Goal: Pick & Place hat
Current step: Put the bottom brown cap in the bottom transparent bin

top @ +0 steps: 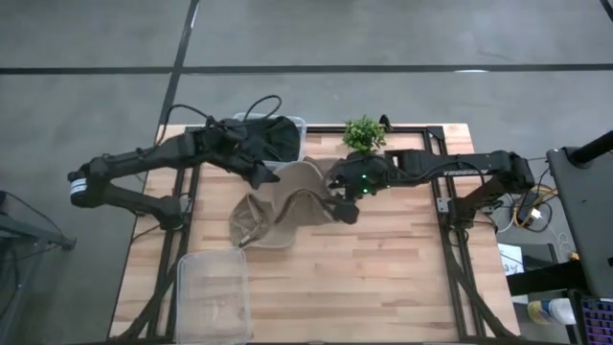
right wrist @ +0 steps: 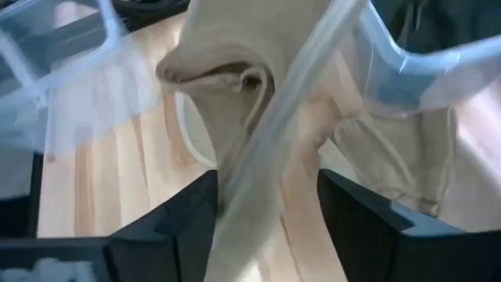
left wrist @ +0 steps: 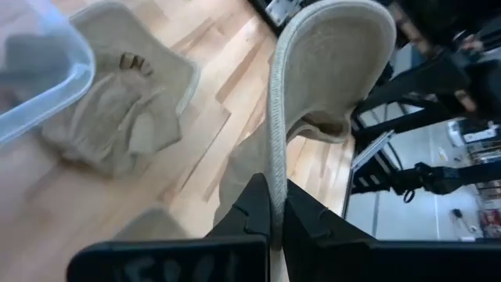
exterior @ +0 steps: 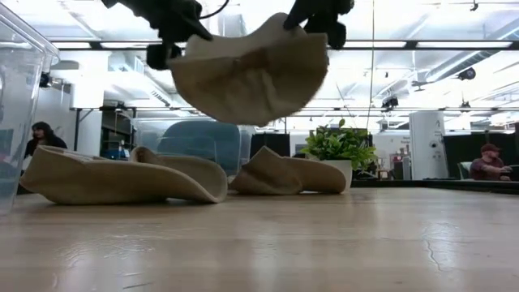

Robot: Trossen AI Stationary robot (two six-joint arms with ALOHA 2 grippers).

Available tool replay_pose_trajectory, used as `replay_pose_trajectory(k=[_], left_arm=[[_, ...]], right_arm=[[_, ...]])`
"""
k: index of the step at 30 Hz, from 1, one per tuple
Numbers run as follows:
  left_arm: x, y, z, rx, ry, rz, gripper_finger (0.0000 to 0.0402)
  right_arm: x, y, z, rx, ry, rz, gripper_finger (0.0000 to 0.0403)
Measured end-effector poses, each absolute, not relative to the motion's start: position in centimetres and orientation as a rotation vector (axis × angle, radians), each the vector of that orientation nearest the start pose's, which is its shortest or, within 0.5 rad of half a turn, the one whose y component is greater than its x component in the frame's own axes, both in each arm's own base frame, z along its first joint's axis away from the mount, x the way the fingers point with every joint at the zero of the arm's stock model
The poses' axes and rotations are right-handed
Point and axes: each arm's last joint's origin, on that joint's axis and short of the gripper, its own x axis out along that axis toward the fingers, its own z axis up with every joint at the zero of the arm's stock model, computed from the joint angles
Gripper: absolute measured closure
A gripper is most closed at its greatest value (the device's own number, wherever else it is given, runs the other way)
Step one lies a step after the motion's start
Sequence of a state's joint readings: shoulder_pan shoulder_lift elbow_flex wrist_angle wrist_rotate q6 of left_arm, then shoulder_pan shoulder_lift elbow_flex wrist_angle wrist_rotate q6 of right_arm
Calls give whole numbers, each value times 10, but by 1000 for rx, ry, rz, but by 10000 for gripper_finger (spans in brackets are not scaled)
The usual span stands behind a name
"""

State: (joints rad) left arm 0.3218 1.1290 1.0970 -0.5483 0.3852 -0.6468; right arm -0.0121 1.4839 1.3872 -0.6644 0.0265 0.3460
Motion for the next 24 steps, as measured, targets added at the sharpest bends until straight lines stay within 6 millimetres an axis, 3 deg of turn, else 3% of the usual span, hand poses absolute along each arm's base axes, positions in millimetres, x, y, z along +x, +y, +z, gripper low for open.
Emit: replay_pose_trajectory(k=[8,13,24], left_arm=[[198,53,381,-887,725,134,394],[176,45,403,-958,822,180,394],[129,18,427,-1175,1071,169,394]], right_arm=[[288,6,364,196,672,-81,158],[275,6,370,175,657,-74,149],[278,2,344,-9,737,-174,147]])
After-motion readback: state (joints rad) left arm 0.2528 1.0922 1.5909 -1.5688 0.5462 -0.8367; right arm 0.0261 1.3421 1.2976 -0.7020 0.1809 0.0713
